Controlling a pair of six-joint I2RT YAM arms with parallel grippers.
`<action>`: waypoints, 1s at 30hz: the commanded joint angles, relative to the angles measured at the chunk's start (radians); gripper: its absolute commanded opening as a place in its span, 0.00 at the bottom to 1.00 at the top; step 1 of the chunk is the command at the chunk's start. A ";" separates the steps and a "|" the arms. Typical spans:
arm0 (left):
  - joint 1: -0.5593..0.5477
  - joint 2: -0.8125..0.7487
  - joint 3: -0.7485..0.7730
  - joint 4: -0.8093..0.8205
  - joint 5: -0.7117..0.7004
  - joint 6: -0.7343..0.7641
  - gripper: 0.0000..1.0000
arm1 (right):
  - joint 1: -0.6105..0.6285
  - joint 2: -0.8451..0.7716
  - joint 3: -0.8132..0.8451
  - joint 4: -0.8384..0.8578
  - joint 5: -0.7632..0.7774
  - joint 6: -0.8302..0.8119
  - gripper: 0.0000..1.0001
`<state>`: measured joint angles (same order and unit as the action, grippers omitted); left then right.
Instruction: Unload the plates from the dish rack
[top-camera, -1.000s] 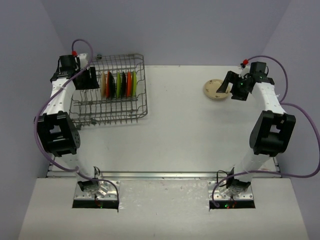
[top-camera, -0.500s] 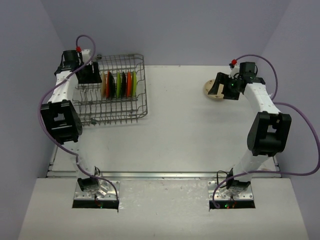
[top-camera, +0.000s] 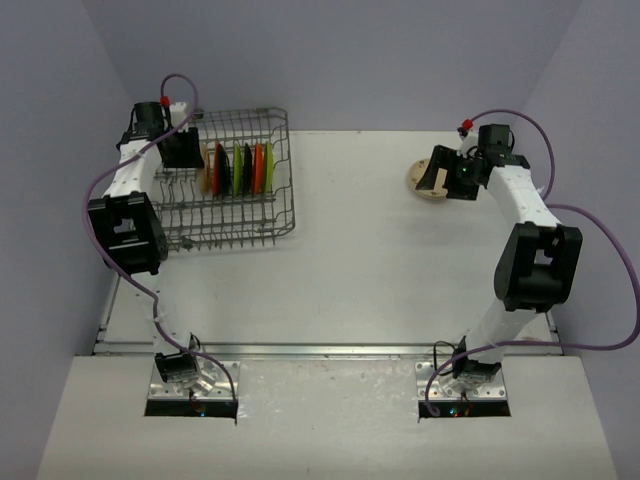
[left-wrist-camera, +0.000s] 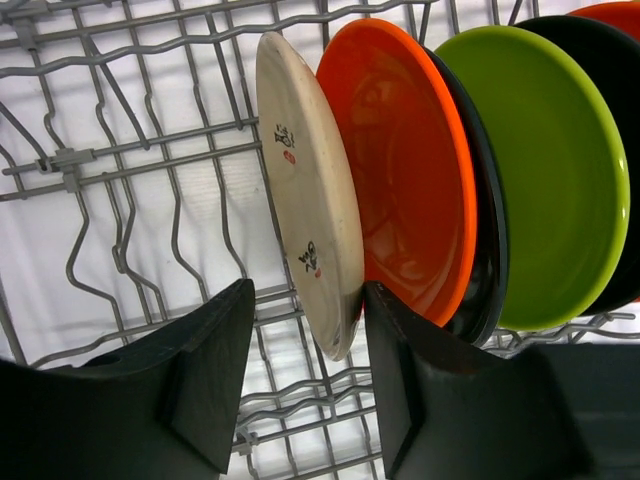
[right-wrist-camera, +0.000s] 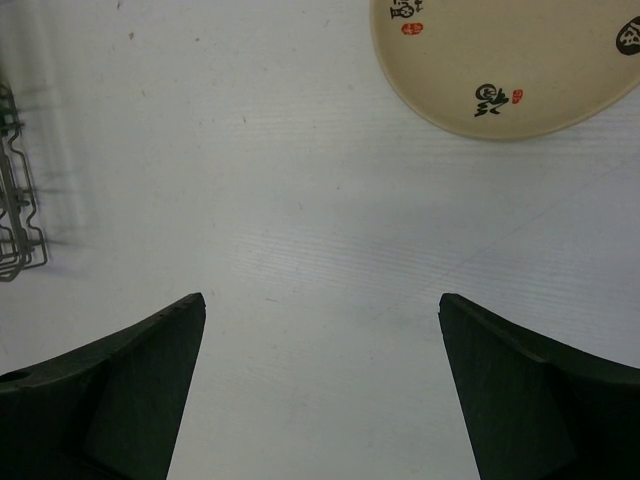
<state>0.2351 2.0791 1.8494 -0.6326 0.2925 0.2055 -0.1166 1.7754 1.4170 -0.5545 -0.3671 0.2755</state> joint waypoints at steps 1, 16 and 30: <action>-0.010 0.018 0.050 0.022 -0.012 0.016 0.41 | 0.014 -0.001 0.016 0.022 -0.010 -0.012 0.99; -0.010 0.049 0.124 -0.036 0.037 -0.014 0.04 | 0.025 -0.017 0.004 0.017 -0.033 -0.015 0.99; -0.002 -0.035 0.324 -0.069 0.168 -0.110 0.00 | 0.025 -0.052 0.002 0.009 -0.083 0.009 0.99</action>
<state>0.2217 2.1339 2.0809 -0.7496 0.4075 0.1248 -0.1001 1.7756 1.4139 -0.5563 -0.4055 0.2726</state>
